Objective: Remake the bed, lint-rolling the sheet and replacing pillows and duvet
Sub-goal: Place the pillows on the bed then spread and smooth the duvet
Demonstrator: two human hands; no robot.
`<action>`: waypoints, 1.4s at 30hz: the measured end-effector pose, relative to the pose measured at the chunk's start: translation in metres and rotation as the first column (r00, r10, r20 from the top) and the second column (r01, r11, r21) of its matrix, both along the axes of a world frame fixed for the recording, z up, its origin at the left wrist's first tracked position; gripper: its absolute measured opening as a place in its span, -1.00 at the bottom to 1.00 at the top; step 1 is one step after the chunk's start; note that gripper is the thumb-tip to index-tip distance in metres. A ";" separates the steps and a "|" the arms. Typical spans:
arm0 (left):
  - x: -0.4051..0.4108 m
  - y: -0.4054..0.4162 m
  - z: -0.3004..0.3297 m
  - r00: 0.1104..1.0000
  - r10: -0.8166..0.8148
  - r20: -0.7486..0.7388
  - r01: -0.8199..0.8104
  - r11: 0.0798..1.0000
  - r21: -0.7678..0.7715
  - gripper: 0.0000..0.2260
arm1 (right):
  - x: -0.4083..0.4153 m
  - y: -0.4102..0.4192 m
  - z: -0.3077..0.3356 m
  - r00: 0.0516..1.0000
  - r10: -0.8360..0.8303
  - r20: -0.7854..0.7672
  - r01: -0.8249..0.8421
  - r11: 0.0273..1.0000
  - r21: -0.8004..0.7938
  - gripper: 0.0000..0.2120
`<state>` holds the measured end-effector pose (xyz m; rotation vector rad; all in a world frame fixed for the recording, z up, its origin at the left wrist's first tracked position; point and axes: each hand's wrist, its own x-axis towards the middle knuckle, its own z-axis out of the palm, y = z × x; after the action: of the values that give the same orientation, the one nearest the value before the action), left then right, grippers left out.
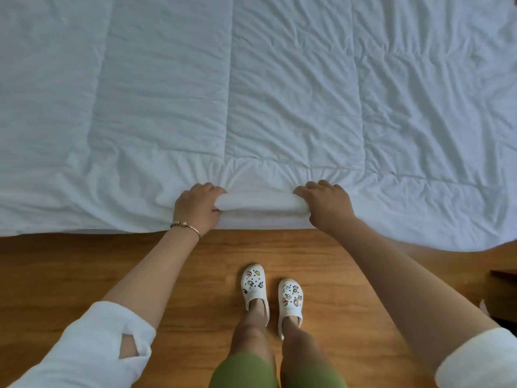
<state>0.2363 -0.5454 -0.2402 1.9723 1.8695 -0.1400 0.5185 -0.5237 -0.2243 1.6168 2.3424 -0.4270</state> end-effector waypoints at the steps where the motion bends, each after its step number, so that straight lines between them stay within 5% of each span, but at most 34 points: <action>1: 0.001 -0.001 0.006 0.997 0.060 0.051 -0.057 0.997 -0.055 -0.81 | -0.001 -0.001 0.004 1.000 -0.006 0.006 0.006 1.000 -0.017 -0.49; 6: 0.022 -0.040 0.013 0.995 0.036 0.091 -0.016 0.977 -0.214 -0.88 | 0.012 -0.033 0.001 0.991 0.006 0.130 0.002 0.998 -0.062 -0.56; 12: 0.000 -0.049 -0.015 0.964 -0.068 0.256 0.156 0.926 -0.343 -0.53 | -0.010 -0.052 -0.014 0.972 -0.061 0.226 0.105 0.977 -0.187 -0.36; 16: -0.038 -0.058 -0.019 0.921 -0.383 0.076 0.389 0.912 -0.130 -0.40 | -0.051 -0.065 -0.016 0.986 -0.163 0.039 0.168 0.962 -0.217 -0.45; 20: -0.115 -0.063 -0.032 0.893 -0.433 -0.122 0.426 0.901 -0.079 -0.14 | -0.122 -0.071 -0.019 0.976 -0.077 -0.202 0.037 0.981 -0.192 -0.48; 26: -0.240 -0.048 -0.049 0.847 -0.458 -0.271 0.478 0.878 0.012 0.10 | -0.248 -0.068 -0.041 0.981 0.033 -0.192 -0.041 0.999 -0.034 -0.33; 33: -0.326 -0.027 -0.035 0.858 -0.409 -0.310 0.421 0.907 -0.029 0.02 | -0.355 -0.063 -0.049 0.991 0.007 0.136 -0.003 1.000 -0.026 0.00; 36: -0.346 -0.025 -0.020 0.895 -0.364 -0.260 0.369 0.929 -0.030 -0.09 | -0.367 -0.050 -0.037 0.992 -0.076 0.102 0.073 0.997 0.029 -0.17; 42: -0.377 -0.015 0.003 0.986 -0.036 0.165 0.052 0.994 -0.096 -0.65 | -0.356 -0.009 -0.002 0.986 -0.150 -0.079 0.128 0.965 -0.227 -0.47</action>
<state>-0.1403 -0.5603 -0.2369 1.8978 1.6835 -0.0804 0.1621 -0.5324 -0.2262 1.6913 2.1620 -0.7830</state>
